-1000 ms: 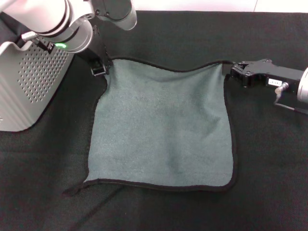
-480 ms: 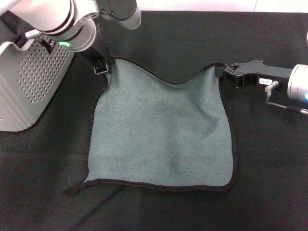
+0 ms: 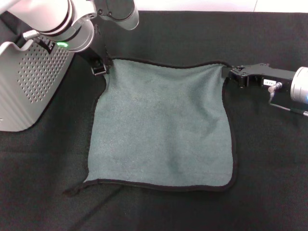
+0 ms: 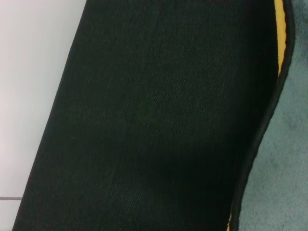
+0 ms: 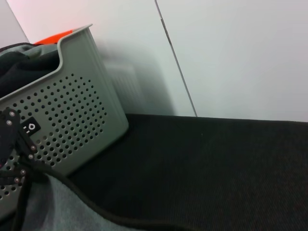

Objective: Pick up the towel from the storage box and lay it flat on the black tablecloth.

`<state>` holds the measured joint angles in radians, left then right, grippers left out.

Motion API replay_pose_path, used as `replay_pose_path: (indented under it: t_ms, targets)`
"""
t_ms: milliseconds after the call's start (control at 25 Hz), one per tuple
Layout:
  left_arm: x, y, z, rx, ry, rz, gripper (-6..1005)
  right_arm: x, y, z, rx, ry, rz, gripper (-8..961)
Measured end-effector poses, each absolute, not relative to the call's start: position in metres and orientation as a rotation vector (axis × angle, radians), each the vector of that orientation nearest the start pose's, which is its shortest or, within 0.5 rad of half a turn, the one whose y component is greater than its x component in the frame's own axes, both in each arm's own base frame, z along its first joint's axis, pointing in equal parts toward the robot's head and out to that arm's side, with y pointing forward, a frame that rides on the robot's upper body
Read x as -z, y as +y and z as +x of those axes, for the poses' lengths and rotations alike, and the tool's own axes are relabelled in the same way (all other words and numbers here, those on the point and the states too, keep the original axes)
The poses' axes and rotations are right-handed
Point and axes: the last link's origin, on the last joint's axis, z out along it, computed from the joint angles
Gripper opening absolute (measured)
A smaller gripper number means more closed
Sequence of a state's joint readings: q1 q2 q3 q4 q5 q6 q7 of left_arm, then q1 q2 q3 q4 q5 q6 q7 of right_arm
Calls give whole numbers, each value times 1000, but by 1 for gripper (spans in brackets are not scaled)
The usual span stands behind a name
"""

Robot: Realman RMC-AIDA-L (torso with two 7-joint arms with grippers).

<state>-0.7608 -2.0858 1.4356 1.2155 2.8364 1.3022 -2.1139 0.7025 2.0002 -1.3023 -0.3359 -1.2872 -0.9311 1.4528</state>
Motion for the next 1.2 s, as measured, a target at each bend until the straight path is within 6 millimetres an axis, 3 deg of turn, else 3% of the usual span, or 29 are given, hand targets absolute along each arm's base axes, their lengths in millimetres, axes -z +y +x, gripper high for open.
replay_pose_path:
  t_ms: [720,920,1000,1200]
  targets:
    - [4,417,-161,-715,-44,-2511,104,41,405,243,-655,931,-2407,62]
    - [1,420,-160,-686,-58,-2492,160,35,409,241,-654,912,-2405,103]
    - [-3,422,-158,-666,-68,-2483,189,29,413,240,-655,888,-2397,177]
    - [-12,419,-147,-543,-101,-2505,369,13,420,244,-648,843,-2345,332]
